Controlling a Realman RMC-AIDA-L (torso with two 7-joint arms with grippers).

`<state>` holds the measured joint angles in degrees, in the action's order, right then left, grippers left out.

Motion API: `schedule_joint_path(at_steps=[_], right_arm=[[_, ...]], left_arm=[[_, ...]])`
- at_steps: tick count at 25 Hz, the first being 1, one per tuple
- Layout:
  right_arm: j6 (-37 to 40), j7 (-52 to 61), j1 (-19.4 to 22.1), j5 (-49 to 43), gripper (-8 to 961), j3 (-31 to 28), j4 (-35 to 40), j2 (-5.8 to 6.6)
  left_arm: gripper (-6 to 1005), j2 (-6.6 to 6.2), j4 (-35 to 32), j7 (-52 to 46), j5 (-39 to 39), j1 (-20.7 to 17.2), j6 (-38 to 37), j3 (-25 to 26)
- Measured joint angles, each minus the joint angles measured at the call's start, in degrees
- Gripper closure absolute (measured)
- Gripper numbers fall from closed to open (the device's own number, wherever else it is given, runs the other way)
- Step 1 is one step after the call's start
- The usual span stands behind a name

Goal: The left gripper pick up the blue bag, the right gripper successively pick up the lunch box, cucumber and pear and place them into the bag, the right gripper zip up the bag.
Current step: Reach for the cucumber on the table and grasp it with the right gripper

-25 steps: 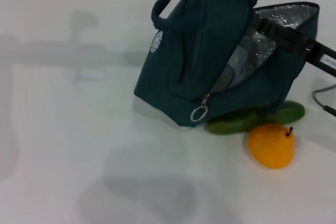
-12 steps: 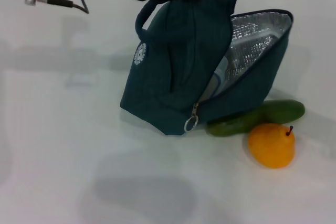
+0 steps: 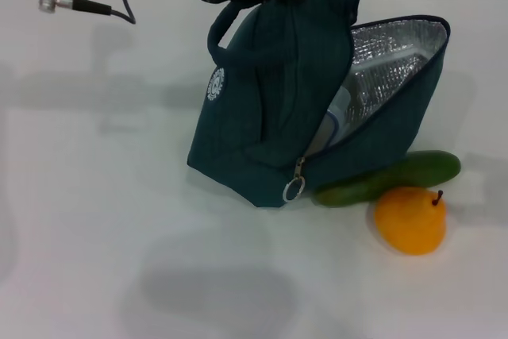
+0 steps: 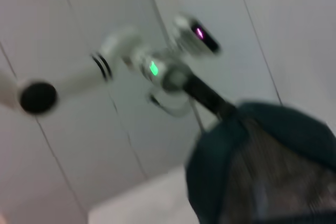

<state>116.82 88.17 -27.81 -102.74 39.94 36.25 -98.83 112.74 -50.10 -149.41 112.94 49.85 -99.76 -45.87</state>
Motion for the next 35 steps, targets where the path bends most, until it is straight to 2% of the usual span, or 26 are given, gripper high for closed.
schedule_joint_path(at_steps=[5,10,13,19,22,28,35], right_arm=[[-2.40,7.11,-3.85,-9.78,112,-2.78,6.03,0.73],[-4.65,11.12,-8.81,-17.69,111,-2.39,7.34,0.85],[-7.71,13.02,-11.30,-21.04,111,0.15,8.24,0.31],[-12.19,18.48,-16.98,-25.08,112,9.54,10.46,-0.47],[-13.04,20.67,-20.36,-28.99,112,13.54,10.48,-1.64],[-13.57,22.73,-25.86,-40.44,111,15.28,10.58,-6.15],[-15.34,22.99,-28.28,-46.57,112,16.30,10.60,-9.72]], left_arm=[[950,0.26,0.00,0.23,-0.18,-0.17,0.01,0.08],[950,0.29,0.06,0.32,-0.52,-0.20,0.14,0.09],[950,0.29,0.45,0.73,-0.82,-0.20,0.61,0.09],[950,0.52,0.66,1.04,-1.04,-0.19,1.31,0.09],[950,1.04,0.68,1.05,-1.15,-0.19,1.58,0.27],[950,1.76,0.71,0.95,-1.41,-0.19,1.86,0.43],[949,1.79,0.71,0.93,-1.62,-0.19,2.11,0.53]])
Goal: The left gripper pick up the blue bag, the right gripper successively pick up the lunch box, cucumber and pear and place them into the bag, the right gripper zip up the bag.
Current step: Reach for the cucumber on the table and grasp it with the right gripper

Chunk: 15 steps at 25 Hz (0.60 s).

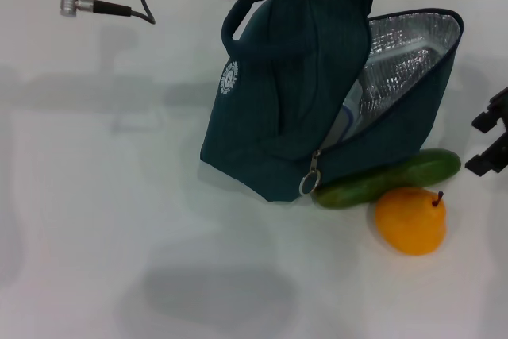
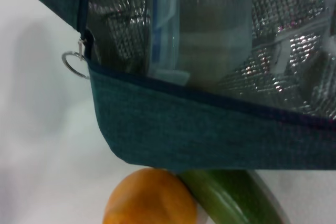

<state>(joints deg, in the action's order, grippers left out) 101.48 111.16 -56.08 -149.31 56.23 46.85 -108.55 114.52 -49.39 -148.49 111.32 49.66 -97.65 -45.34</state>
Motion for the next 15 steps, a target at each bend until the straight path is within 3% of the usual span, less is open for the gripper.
schedule_joint_path(at_steps=[2,3,10,15], right_arm=[[-1.35,0.24,-0.11,-0.29,111,1.94,-0.01,-1.25],[-1.35,0.24,-0.11,-0.29,110,1.94,-0.01,-1.25],[-3.52,1.13,-0.73,-0.69,105,5.22,0.03,-4.33],[-5.89,1.97,-1.33,-0.92,101,9.48,0.44,-5.44]], left_arm=[[949,0.00,0.00,0.01,-0.06,-0.06,0.01,0.00],[949,0.00,0.00,0.03,-0.06,-0.17,0.01,0.00],[949,0.00,0.00,0.12,-0.08,-0.58,-0.13,-0.01],[949,0.00,0.00,0.13,-0.08,-0.69,-0.39,-0.01]])
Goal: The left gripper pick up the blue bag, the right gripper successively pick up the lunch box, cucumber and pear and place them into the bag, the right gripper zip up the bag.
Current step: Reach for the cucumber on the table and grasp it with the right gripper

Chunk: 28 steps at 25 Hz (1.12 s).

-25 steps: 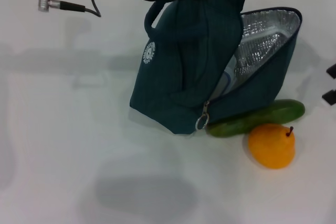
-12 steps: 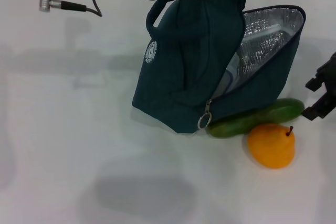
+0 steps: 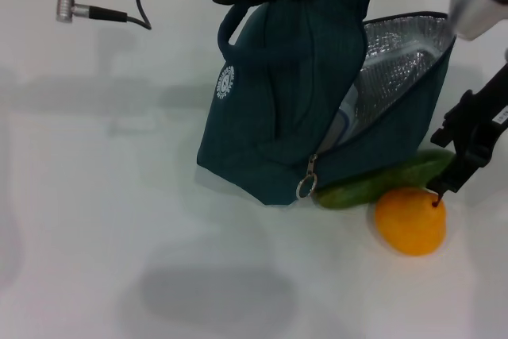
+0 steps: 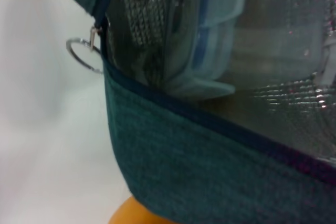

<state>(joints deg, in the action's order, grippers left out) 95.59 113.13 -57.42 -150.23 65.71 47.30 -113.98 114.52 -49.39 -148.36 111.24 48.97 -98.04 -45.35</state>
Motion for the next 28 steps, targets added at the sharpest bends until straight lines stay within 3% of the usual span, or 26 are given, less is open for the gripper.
schedule_joint_path(at_steps=[18,28], right_arm=[[-5.60,-0.39,-0.96,-0.28,103,8.71,-0.68,-1.82],[-7.17,-0.22,-1.03,1.21,107,11.83,-1.62,-2.06]], left_arm=[[950,-0.22,0.00,0.20,0.01,0.13,0.27,0.00],[950,-0.48,0.00,0.80,0.02,0.41,0.74,0.00]])
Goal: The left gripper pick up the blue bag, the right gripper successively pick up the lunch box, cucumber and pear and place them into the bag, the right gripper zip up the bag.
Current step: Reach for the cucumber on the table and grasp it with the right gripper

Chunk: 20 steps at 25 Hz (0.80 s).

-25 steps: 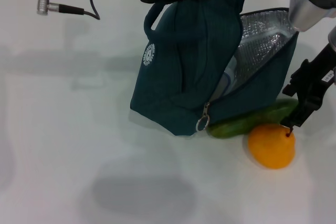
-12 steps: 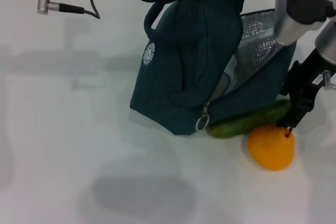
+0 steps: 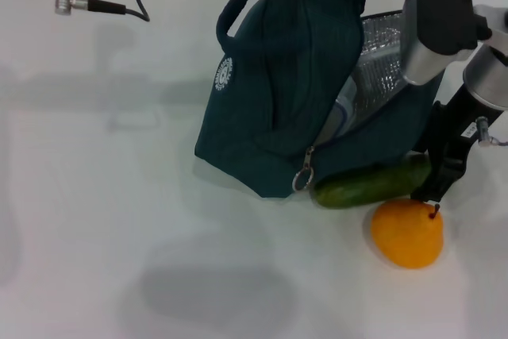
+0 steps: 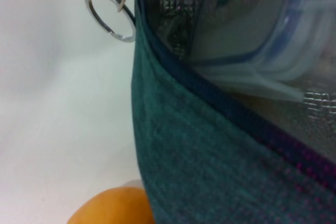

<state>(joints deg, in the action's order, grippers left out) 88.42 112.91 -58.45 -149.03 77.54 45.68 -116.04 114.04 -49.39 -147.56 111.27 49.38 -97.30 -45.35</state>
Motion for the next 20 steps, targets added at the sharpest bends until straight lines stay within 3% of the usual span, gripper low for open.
schedule_joint_path(at_steps=[11,17,20], right_arm=[[-0.41,0.46,-0.04,0.15,112,0.67,-1.23,-0.19],[-0.26,1.63,-0.11,0.98,292,3.78,-1.23,-0.16],[0.05,1.93,-0.11,1.00,321,4.51,-1.53,-0.14]], left_arm=[[950,-0.05,0.00,0.02,0.00,0.10,0.19,0.00],[950,-0.04,0.00,0.07,0.00,0.05,0.19,0.00],[950,-0.05,0.00,0.08,0.00,0.11,0.19,0.00]])
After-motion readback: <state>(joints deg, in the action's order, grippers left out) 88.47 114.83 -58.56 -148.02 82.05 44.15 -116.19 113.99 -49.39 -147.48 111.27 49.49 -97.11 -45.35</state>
